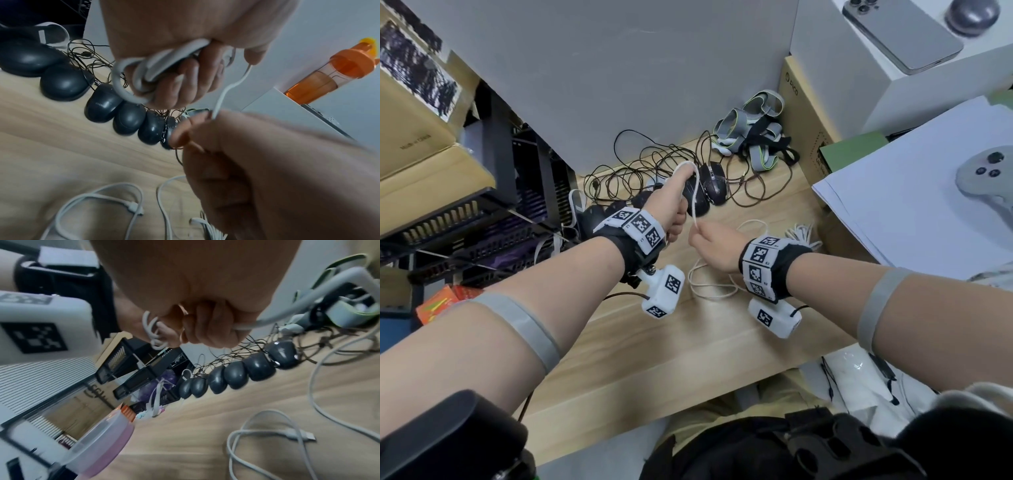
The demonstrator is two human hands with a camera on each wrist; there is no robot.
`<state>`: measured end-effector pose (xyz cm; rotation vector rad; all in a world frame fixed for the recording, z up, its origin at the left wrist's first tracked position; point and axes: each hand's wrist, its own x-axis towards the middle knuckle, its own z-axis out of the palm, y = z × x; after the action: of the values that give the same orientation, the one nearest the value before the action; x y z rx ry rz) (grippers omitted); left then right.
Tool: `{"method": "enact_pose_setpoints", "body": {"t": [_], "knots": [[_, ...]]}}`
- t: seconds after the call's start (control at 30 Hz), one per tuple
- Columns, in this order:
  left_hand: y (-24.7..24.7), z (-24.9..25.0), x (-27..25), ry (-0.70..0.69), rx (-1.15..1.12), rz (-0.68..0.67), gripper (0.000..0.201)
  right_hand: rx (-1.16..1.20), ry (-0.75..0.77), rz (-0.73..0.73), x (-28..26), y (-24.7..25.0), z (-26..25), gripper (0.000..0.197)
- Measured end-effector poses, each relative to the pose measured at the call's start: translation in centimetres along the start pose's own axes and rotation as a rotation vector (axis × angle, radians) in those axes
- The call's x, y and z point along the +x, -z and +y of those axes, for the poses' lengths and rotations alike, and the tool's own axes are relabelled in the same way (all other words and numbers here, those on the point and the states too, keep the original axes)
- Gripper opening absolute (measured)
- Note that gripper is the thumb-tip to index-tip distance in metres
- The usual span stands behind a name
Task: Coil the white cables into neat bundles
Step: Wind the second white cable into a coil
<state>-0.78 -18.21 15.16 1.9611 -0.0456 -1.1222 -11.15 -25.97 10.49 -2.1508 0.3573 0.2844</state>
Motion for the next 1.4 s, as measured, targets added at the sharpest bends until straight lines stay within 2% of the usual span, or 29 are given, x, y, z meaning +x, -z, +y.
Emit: {"method": "enact_pose_setpoints", "body": {"t": [0.1,0.2,0.27,0.33,0.43,0.5,0.57,0.67,0.73,0.8,0.87,0.93,1.0,1.1,1.17,1.23,1.3,1.4], "knots": [[-0.5,0.0,0.1,-0.043,0.005,0.094,0.059,-0.105,0.049,-0.067,0.2,-0.3,-1.4,0.018],[-0.5,-0.2,0.9,-0.073,0.04,0.217,0.059,-0.157,0.065,-0.105,0.5,-0.3,-1.8,0.02],[-0.3,-0.5,1.4,-0.067,-0.009,0.221,0.06,-0.19,0.075,-0.14,0.3,-0.4,-1.8,0.023],[-0.1,-0.8,1.9,-0.067,-0.02,0.224,0.052,-0.219,0.079,-0.166,0.0,-0.3,-1.4,0.03],[0.2,-0.5,2.3,-0.089,-0.106,0.298,0.045,-0.235,0.061,-0.194,-0.3,-0.8,-0.5,0.034],[0.1,-0.2,2.2,-0.048,-0.294,0.288,0.054,-0.228,0.043,-0.201,-0.5,-1.5,0.4,0.03],[0.1,0.2,1.8,-0.016,-0.454,0.216,0.058,-0.264,0.014,-0.261,-0.7,-2.3,1.3,0.028],[0.5,0.6,1.7,-0.03,-0.361,0.194,0.06,-0.376,0.008,-0.387,-1.6,-3.0,2.9,0.035],[1.0,0.8,1.8,-0.05,-0.208,0.208,0.06,-0.414,0.022,-0.394,-2.4,-2.8,3.9,0.038],[1.4,0.7,1.9,-0.057,-0.018,0.178,0.057,-0.371,0.075,-0.348,-2.7,-2.2,4.4,0.035],[1.3,-0.1,1.9,-0.065,0.199,0.082,0.057,-0.334,0.157,-0.256,-2.4,-1.2,3.8,0.03],[1.0,-1.2,1.8,-0.087,0.408,0.019,0.061,-0.284,0.256,-0.135,-1.7,0.1,2.6,0.024],[0.8,-1.6,1.4,-0.094,0.503,-0.025,0.068,-0.17,0.32,-0.018,-0.7,1.2,1.8,0.022],[0.7,-1.4,0.8,-0.058,0.302,-0.193,0.073,-0.099,0.267,0.206,0.2,3.0,1.8,0.025],[0.8,-1.3,0.7,-0.074,0.277,-0.286,0.07,-0.103,0.195,0.306,0.5,3.9,2.3,0.028],[0.8,-1.4,0.8,-0.091,0.381,-0.306,0.052,-0.135,0.164,0.319,0.8,4.5,2.5,0.034],[0.8,-1.7,1.1,-0.086,0.436,-0.32,0.047,-0.161,0.149,0.33,1.0,4.7,2.4,0.041],[0.7,-1.7,1.5,-0.056,0.249,-0.254,0.043,-0.127,0.108,0.338,1.2,4.6,3.2,0.039]]}}
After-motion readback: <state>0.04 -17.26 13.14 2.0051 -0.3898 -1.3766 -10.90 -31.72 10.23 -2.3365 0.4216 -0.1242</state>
